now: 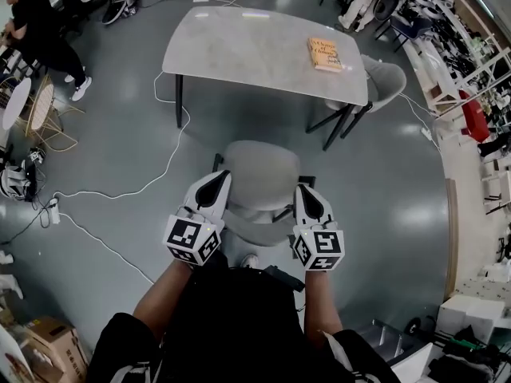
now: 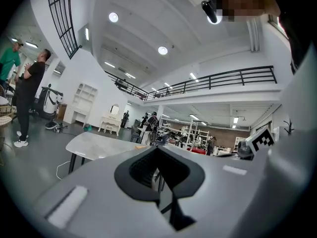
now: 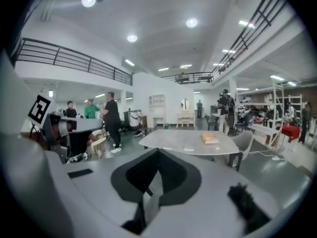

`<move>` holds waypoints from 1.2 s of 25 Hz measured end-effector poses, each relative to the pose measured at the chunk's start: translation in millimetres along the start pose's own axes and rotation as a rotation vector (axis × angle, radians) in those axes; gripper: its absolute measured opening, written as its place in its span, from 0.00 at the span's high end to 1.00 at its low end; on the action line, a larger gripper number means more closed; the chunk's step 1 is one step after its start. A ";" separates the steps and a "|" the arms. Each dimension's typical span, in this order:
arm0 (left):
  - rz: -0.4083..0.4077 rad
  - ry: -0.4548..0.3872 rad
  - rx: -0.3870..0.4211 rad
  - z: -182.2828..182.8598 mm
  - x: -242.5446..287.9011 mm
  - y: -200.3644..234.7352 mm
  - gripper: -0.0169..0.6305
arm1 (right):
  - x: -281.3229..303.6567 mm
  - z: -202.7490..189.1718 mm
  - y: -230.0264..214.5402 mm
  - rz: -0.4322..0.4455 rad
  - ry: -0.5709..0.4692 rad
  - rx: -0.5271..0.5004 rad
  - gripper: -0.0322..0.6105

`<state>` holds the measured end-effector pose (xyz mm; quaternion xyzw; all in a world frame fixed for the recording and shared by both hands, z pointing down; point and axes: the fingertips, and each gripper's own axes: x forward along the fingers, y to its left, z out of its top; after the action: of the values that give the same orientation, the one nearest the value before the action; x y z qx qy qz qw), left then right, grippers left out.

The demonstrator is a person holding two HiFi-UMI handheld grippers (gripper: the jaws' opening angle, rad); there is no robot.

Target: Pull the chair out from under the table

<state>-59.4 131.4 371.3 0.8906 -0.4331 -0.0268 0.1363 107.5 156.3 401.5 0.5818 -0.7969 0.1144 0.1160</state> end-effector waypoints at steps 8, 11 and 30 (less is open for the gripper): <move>0.001 -0.009 0.018 6.0 -11.5 -8.5 0.96 | -32.5 44.9 -2.8 -0.110 -0.209 0.144 0.93; 0.006 0.008 0.006 -5.6 -11.7 -12.9 0.96 | -29.4 26.8 -4.3 -0.133 -0.179 0.152 0.93; 0.000 0.022 0.005 -14.3 -12.6 -20.3 0.96 | -30.9 10.5 -3.2 -0.127 -0.141 0.132 0.93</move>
<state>-49.4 156.3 378.8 0.8912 -0.4316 -0.0157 0.1389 119.2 179.8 381.9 0.6442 -0.7552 0.1179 0.0283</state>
